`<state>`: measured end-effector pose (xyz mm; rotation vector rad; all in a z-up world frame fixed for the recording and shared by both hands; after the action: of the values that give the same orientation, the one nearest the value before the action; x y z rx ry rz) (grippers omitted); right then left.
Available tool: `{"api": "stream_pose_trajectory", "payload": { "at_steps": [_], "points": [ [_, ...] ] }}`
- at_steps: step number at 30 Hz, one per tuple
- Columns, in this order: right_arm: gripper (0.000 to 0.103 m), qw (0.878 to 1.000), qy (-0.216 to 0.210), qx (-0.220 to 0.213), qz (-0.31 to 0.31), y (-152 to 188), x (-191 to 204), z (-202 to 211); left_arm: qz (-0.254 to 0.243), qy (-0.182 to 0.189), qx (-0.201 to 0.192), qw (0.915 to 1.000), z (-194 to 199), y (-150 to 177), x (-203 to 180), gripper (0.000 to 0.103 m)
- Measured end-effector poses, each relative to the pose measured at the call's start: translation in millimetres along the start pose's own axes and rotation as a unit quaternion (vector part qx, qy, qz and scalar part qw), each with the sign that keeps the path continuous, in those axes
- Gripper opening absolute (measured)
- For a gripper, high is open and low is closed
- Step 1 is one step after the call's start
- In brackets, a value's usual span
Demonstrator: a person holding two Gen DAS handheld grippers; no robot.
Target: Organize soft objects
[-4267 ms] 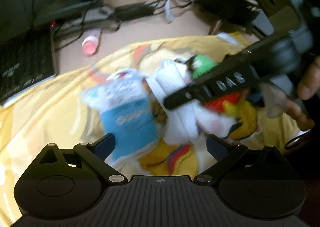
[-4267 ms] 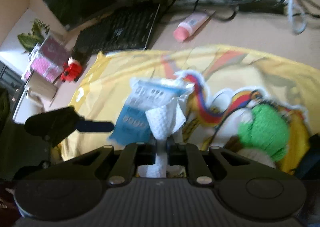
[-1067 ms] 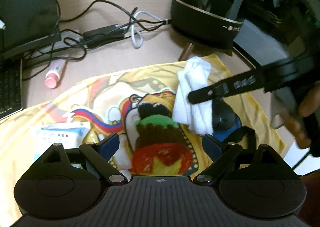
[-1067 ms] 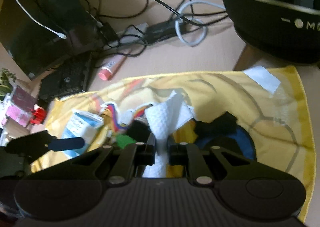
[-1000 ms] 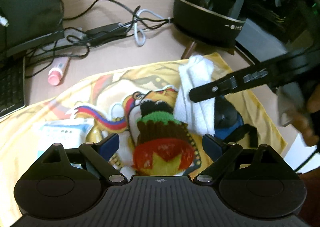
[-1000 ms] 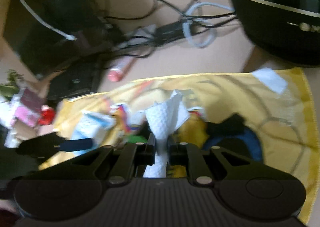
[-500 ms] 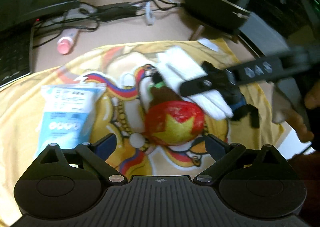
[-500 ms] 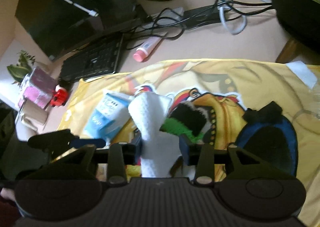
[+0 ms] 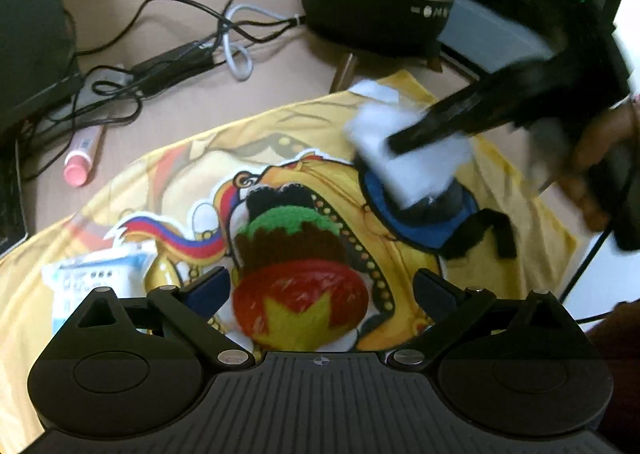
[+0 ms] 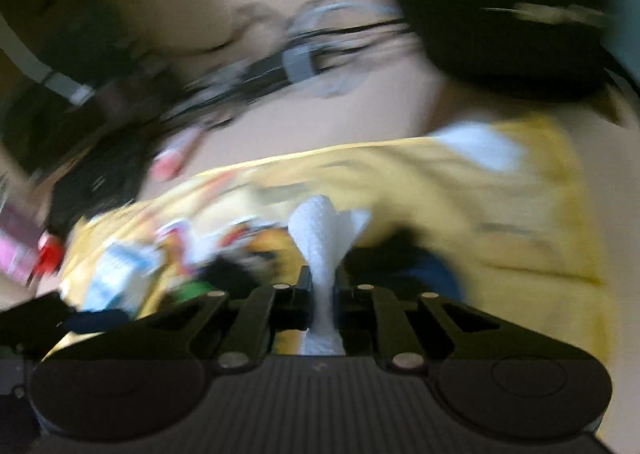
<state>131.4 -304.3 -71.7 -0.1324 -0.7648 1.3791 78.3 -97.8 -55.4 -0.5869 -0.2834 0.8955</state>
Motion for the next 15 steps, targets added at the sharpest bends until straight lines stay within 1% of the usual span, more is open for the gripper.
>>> {"api": "stream_pose_trajectory", "payload": {
  "at_steps": [2, 4, 6, 8, 11, 13, 15],
  "points": [
    [0.011, 1.000, 0.017, -0.015, -0.018, -6, -22, 14, -0.010, -0.017, 0.012, 0.9997, -14, -3, -5, 0.102],
    [0.011, 0.999, 0.032, -0.027, -0.028, -9, -38, 24, -0.014, -0.024, 0.030, 0.9992, -27, -3, -4, 0.102],
    [0.011, 0.998, 0.041, -0.027, -0.031, -6, -48, 27, -0.016, -0.032, 0.047, 0.9983, -40, -2, -2, 0.102],
    [0.011, 0.998, 0.054, -0.019, -0.026, 1, -53, 23, -0.015, -0.049, 0.055, 0.9971, -45, -2, 3, 0.102],
    [0.011, 0.998, 0.064, -0.002, -0.021, 12, -54, 13, 0.007, -0.045, 0.040, 0.9982, -35, -5, 11, 0.102],
    [0.011, 0.998, 0.048, 0.007, -0.028, 15, -50, 8, 0.017, -0.049, 0.029, 0.9982, -28, -8, 16, 0.102],
    [0.011, 0.999, 0.034, 0.006, -0.021, 15, -42, 5, 0.028, -0.051, 0.016, 0.9982, -17, -11, 22, 0.102]
  ]
}}
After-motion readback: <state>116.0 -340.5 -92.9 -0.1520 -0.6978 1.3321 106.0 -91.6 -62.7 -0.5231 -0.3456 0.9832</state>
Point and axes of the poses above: each gripper's, at about its wrist camera, not at the fingertips, and z roughly against the way its jaws point, x to its left, y to its underside, the point moved 3 cm from there along -z, roughly the way its jaws point, and after that the axes turned 5 degrees about -z, right-handed, at the moved point
